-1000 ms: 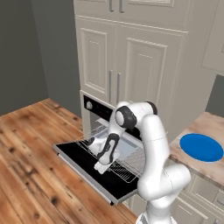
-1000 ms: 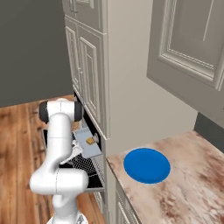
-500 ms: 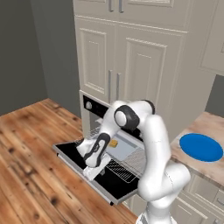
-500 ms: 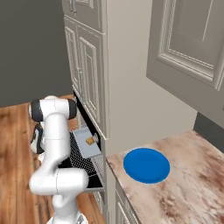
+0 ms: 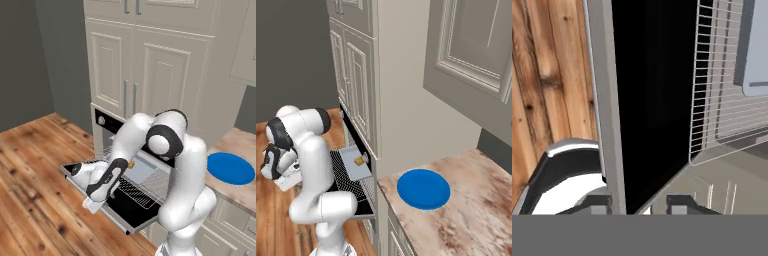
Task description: Take the baked cake out of the oven and place it on the plate for cooling. Then close the oven door.
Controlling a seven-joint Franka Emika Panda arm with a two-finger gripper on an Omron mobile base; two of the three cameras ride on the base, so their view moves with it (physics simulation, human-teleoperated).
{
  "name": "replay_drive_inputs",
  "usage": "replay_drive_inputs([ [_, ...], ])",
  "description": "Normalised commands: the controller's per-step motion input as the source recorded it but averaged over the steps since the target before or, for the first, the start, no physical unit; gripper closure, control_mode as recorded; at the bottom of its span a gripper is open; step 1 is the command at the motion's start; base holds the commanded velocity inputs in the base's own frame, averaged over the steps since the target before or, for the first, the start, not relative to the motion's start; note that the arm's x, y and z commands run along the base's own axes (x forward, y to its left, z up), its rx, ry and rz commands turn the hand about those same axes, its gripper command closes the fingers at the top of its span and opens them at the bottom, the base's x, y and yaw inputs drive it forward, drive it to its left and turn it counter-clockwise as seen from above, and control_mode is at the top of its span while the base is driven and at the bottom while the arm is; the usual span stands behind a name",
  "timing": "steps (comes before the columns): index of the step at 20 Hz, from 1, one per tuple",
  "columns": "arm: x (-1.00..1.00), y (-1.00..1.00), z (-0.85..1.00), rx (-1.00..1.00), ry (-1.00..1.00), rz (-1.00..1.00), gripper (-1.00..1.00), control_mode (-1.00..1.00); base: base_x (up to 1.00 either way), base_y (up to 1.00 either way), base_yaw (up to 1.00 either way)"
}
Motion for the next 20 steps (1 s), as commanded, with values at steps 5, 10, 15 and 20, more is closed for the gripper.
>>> replay_drive_inputs([
  [5, -0.13, -0.05, 1.0, 0.0, -0.3, 0.0, -1.0, -1.0, 0.0, 0.0, 0.0],
  [10, 0.07, -0.15, 1.0, 0.0, -0.11, 0.0, -1.0, -1.0, 0.0, 0.0, 0.0],
  [15, 0.31, -0.08, 0.99, 0.0, 0.0, 0.06, -1.0, -1.0, 0.0, 0.0, 0.0],
  [20, 0.25, -0.09, 0.64, -0.06, 0.04, 0.14, -1.0, -1.0, 0.0, 0.0, 0.0],
])
